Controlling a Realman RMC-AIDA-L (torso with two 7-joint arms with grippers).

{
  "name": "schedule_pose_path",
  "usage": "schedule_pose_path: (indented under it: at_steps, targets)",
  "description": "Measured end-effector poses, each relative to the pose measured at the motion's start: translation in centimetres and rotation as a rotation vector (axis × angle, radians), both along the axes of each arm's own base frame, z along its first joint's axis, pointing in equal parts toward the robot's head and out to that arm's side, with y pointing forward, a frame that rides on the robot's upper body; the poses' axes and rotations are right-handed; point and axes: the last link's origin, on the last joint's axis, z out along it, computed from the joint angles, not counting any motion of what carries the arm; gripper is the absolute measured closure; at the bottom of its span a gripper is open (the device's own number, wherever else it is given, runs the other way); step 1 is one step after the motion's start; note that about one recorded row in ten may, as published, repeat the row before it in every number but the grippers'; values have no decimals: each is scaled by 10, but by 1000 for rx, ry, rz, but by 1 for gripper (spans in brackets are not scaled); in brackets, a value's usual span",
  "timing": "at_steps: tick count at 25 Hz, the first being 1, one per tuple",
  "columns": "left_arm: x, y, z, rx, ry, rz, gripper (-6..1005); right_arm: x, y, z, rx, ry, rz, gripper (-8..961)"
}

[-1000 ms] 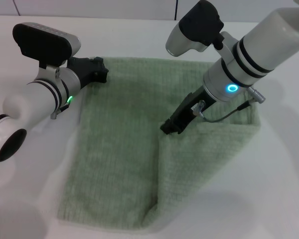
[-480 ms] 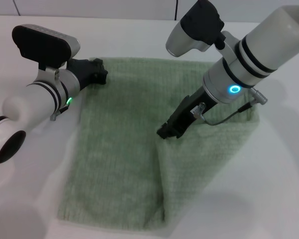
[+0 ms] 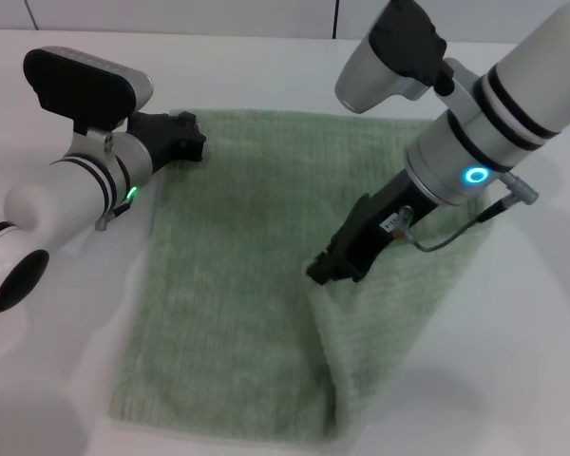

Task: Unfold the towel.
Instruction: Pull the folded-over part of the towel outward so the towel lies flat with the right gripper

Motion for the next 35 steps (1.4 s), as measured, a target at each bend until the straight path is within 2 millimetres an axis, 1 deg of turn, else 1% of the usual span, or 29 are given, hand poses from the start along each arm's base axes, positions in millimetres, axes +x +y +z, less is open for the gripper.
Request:
schedule_pose_path:
  at_steps: [6, 9, 10, 12, 13, 14, 15, 16, 22, 25, 31, 32, 33, 35]
  targets:
    - [0, 0, 0, 0, 0, 0, 963, -1, -8, 8, -34, -4, 3, 933]
    - [0, 0, 0, -1, 1, 0, 963, 1, -11, 14, -38, -9, -4, 933]
    - [0, 0, 0, -1, 2, 0, 963, 4, -15, 18, -42, -18, -4, 932]
    - [0, 0, 0, -2, 2, 0, 962, 4, -15, 20, -41, -24, -2, 932]
    - [0, 0, 0, -2, 2, 0, 962, 7, -18, 26, -37, -48, -2, 931]
    - [0, 0, 0, -2, 2, 0, 962, 7, -18, 26, -37, -48, -2, 931]
    - [0, 0, 0, -2, 2, 0, 962, 10, -22, 31, -43, -69, -4, 931]
    - [0, 0, 0, -2, 2, 0, 962, 10, -22, 31, -43, -69, -4, 931]
    - [0, 0, 0, -2, 2, 1, 961, 15, -38, 44, -87, -115, -3, 929]
    - [0, 0, 0, -2, 1, 0, 960, 15, -42, 49, -90, -134, -4, 927]
    - [3, 0, -2, -4, -4, -6, 960, 14, -51, 58, -60, -170, 27, 927]
    - [4, 0, -2, -6, -5, -6, 959, 14, -57, 62, -56, -177, 43, 927]
    - [5, 0, -3, -8, -4, -6, 959, 14, -57, 62, -56, -177, 43, 928]
    - [5, -1, -3, -13, 9, -8, 959, 13, -64, 68, -50, -185, 51, 928]
